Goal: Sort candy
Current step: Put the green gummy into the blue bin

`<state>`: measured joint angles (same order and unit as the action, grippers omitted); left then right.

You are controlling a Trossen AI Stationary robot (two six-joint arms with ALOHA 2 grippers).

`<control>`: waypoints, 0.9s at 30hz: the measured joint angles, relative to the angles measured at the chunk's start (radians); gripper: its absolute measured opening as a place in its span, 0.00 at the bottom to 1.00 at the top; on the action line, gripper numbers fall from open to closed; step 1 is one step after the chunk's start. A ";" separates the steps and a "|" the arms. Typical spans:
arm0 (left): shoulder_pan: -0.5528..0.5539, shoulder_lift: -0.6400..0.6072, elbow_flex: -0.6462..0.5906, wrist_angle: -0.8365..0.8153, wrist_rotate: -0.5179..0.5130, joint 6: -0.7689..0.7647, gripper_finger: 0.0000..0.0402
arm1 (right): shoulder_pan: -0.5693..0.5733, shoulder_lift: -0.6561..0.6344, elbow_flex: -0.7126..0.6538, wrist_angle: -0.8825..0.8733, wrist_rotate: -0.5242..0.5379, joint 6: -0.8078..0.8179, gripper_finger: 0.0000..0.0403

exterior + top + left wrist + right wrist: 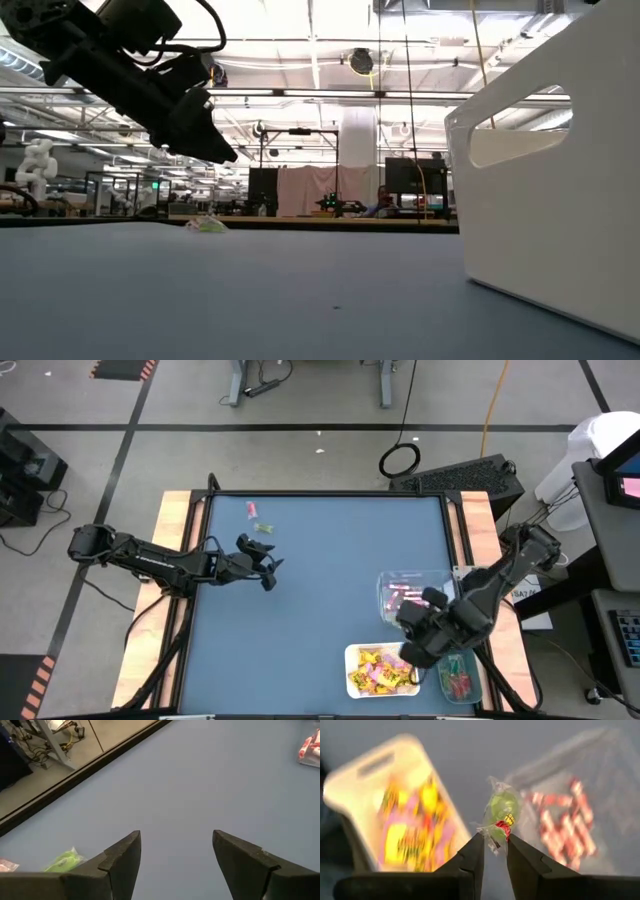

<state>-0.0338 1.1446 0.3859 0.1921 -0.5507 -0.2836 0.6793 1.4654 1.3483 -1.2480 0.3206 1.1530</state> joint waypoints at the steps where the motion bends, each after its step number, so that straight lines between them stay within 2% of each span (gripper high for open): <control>1: 0.000 0.000 0.000 0.000 0.000 0.000 0.62 | 0.017 0.000 0.000 -0.010 -0.032 0.013 0.17; 11: 0.000 0.001 0.000 0.000 0.000 0.000 0.62 | 0.173 0.000 0.000 -0.166 -0.389 0.188 0.17; 16: 0.000 0.001 0.000 0.000 0.000 -0.001 0.62 | 0.252 0.000 0.000 -0.173 -0.564 0.299 0.17; 27: 0.001 0.001 0.000 -0.022 -0.001 -0.001 0.62 | 0.397 0.000 0.000 -0.166 -0.578 0.531 0.17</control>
<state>-0.0323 1.1454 0.3859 0.1697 -0.5514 -0.2844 1.0761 1.4654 1.3483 -1.4135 -0.2577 1.6844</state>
